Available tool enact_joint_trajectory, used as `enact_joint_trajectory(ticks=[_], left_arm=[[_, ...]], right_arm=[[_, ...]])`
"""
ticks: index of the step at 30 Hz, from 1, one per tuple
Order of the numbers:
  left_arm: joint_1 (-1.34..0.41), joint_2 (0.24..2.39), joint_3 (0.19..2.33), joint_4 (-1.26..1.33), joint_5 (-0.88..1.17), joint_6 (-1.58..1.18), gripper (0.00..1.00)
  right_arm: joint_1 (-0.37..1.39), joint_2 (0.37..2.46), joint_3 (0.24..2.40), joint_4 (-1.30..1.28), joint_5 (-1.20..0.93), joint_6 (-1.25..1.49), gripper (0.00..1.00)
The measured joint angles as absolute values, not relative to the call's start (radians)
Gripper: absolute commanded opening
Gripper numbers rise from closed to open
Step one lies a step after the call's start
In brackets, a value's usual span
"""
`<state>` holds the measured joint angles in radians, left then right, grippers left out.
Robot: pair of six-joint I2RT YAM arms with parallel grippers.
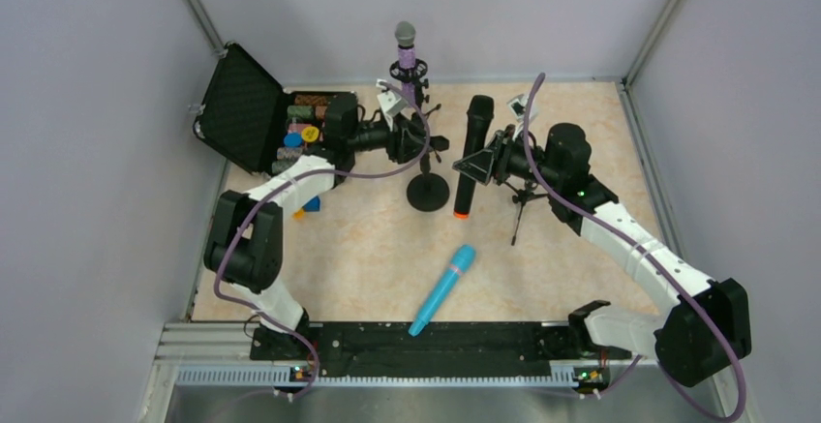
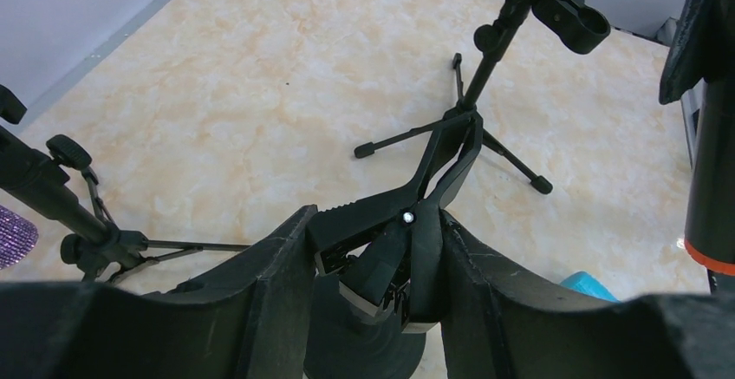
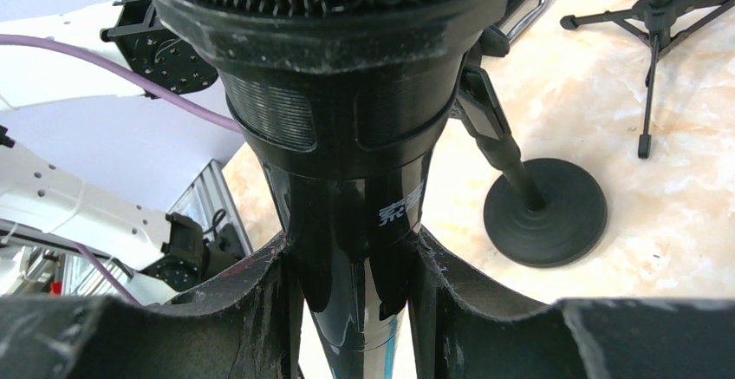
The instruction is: Attach the microphones to the stand
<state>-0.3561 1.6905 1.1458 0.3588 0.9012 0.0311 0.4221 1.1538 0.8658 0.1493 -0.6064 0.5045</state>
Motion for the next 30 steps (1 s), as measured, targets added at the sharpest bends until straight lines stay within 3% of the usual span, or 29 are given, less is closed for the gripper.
enact_joint_trajectory(ticks=[11, 26, 27, 30], left_arm=[[-0.381, 1.494, 0.983, 0.312, 0.804, 0.034, 0.0], [-0.629, 1.213, 0.833, 0.198, 0.331, 0.028, 0.0], [-0.641, 1.213, 0.833, 0.197, 0.305, 0.026, 0.03], [-0.653, 1.213, 0.833, 0.196, 0.263, 0.007, 0.24]], right_arm=[[0.422, 1.154, 0.865, 0.18, -0.637, 0.496, 0.0], [0.422, 1.154, 0.863, 0.224, -0.656, 0.489, 0.0], [0.422, 1.154, 0.863, 0.224, -0.656, 0.489, 0.0], [0.422, 1.154, 0.863, 0.224, -0.657, 0.489, 0.0]])
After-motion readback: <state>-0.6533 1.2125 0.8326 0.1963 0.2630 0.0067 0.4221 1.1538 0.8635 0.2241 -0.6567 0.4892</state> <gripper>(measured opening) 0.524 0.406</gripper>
